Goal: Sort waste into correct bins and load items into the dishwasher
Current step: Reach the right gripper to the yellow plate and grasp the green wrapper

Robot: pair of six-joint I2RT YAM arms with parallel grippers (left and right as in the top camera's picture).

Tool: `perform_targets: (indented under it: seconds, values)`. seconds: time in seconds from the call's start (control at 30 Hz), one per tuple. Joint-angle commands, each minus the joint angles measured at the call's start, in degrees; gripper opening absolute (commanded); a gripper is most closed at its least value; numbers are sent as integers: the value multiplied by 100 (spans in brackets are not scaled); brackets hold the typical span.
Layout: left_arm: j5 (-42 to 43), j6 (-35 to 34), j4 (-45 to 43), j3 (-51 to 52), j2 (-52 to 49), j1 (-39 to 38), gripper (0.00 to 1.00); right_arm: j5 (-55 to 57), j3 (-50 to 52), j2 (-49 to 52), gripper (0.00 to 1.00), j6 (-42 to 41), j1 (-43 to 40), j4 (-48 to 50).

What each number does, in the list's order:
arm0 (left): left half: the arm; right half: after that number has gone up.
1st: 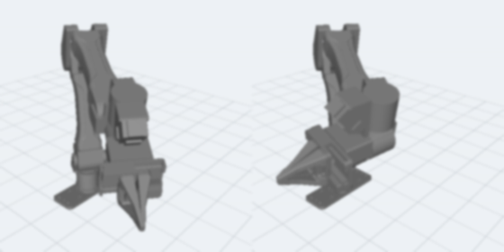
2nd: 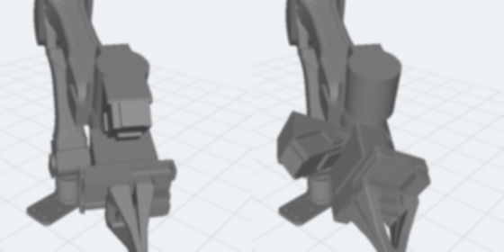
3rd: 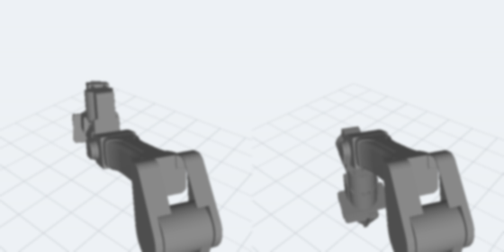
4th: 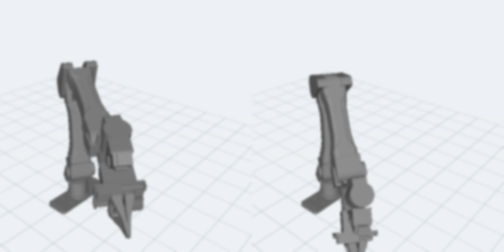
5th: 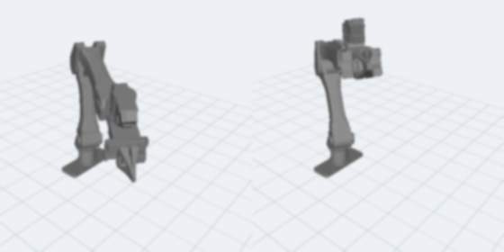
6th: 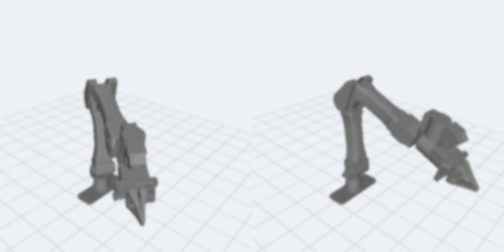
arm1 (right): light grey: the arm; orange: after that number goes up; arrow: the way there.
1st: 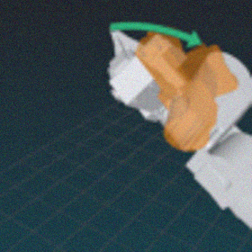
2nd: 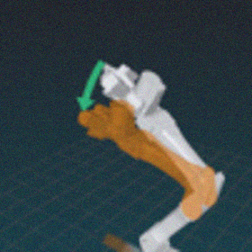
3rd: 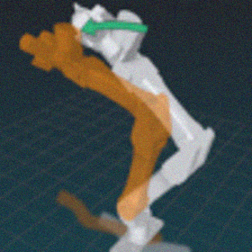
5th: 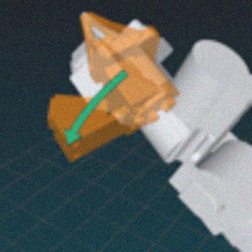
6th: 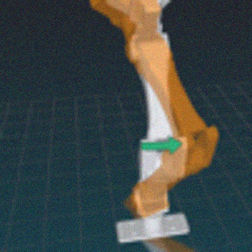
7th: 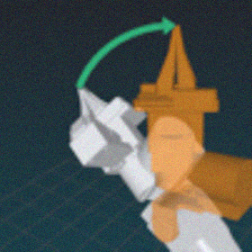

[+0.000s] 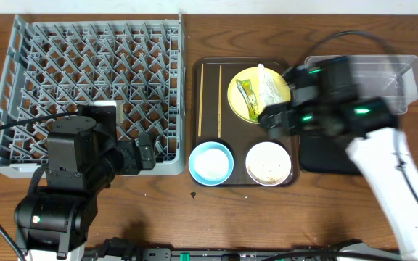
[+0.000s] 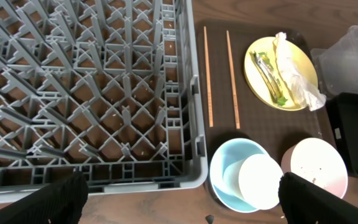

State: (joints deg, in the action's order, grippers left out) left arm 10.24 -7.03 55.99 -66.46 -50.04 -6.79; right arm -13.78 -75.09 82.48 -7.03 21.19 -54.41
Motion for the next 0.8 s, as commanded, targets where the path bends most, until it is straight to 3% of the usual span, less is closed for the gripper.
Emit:
perform_targets:
  seconds: [0.0,0.13,0.37,0.43,0.6,0.77]
  values:
    - [92,76,13,-111,31,24,98,1709,-98,367,98,-385,636,308]
    - [92,76,13,-111,31,24,98,1829,-98,763,75,-643,763,1040]
    - [92,76,13,-111,31,24,98,1784,-98,1757,59,-748,704,2321]
    - [92,76,13,-111,31,24,98,1886,-98,2168,47,-752,741,2586]
    - [92,76,13,-111,31,24,98,2247,-98,3008,47,-839,675,3032]
    - [92,76,13,-111,31,24,98,2302,-98,3335,32,-839,662,3064]
